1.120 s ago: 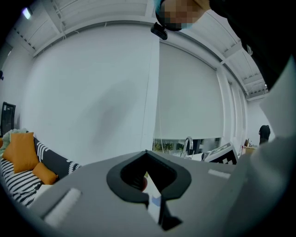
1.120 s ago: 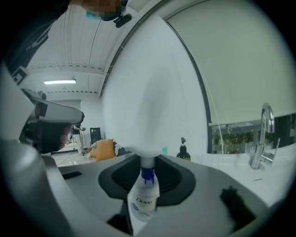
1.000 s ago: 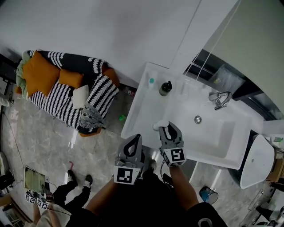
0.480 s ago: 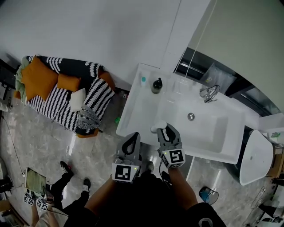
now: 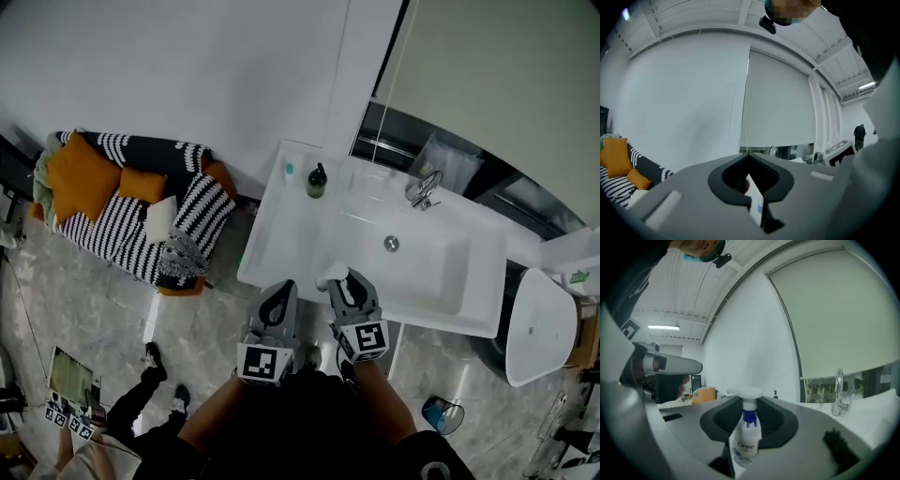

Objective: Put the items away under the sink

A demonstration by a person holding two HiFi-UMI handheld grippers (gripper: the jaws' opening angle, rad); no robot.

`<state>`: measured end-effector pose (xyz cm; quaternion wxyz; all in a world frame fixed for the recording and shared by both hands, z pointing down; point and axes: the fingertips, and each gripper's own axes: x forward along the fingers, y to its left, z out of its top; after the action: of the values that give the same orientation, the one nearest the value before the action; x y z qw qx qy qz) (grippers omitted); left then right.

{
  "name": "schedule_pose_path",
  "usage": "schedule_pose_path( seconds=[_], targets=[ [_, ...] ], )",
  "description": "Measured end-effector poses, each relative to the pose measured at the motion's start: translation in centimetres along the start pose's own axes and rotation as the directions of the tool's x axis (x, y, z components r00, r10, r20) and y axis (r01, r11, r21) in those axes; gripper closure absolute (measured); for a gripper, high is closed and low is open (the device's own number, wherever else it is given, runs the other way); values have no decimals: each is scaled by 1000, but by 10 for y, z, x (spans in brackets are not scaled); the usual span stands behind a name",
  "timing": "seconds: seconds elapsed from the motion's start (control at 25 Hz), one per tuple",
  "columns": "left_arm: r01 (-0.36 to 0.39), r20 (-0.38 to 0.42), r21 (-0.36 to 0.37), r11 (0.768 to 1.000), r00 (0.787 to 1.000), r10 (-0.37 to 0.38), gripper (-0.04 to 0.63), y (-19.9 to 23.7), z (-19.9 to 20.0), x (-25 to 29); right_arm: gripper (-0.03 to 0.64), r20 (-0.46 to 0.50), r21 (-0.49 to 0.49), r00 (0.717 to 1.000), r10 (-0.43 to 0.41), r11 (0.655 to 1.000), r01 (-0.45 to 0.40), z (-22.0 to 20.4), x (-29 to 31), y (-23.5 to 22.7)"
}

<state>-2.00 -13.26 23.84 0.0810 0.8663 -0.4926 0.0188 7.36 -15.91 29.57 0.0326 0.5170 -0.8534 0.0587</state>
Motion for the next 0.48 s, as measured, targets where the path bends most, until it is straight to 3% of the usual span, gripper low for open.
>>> schedule_pose_path(
  seconds=[0.48],
  targets=[
    [41,43,23,999,998,-42,588,-65,-3,-36,509,28,-9,999,-25,1000,25,10,-82,0]
  ],
)
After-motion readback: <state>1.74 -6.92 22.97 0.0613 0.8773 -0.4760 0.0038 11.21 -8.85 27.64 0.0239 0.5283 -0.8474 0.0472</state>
